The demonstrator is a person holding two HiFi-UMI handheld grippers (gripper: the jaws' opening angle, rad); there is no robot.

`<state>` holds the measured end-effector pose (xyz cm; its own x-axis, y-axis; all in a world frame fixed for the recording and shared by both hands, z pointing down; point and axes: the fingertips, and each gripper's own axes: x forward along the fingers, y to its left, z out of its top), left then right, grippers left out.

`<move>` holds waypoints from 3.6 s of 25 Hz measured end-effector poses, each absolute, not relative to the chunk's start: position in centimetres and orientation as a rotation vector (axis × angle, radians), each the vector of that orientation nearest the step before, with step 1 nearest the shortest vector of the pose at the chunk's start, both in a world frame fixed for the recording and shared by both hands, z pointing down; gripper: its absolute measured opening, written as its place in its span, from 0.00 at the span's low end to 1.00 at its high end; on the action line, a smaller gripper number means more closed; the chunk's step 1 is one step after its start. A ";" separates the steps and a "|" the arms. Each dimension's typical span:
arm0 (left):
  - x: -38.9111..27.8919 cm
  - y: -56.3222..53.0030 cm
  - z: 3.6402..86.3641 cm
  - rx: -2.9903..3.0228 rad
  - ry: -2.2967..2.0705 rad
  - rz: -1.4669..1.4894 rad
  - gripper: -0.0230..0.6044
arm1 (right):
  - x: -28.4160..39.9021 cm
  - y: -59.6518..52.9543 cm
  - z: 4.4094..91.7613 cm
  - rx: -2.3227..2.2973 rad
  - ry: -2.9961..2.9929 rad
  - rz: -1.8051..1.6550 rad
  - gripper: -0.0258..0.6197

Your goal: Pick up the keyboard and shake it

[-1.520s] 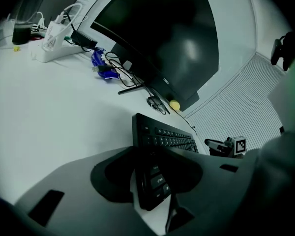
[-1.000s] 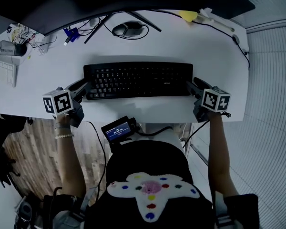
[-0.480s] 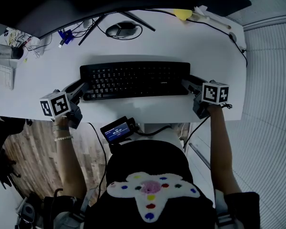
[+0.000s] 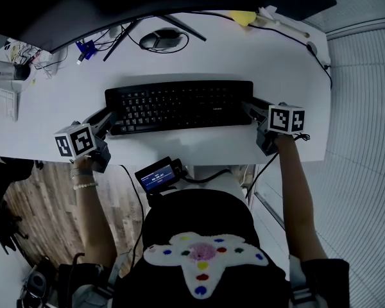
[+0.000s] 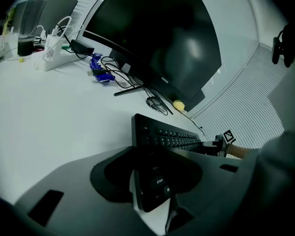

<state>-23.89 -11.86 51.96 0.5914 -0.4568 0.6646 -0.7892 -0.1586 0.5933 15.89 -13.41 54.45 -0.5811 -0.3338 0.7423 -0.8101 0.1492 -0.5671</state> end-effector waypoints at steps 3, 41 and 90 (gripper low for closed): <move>-24.5 -11.7 51.6 1.802 -1.039 0.400 0.29 | 15.4 -13.7 54.3 1.102 -2.007 1.404 0.36; -22.9 -11.6 22.8 2.332 -1.722 0.737 0.28 | 9.7 -17.7 46.2 1.174 -2.920 1.346 0.34; -20.9 -11.7 25.2 2.346 -1.555 0.363 0.29 | 14.9 -14.8 45.2 1.297 -2.663 1.405 0.34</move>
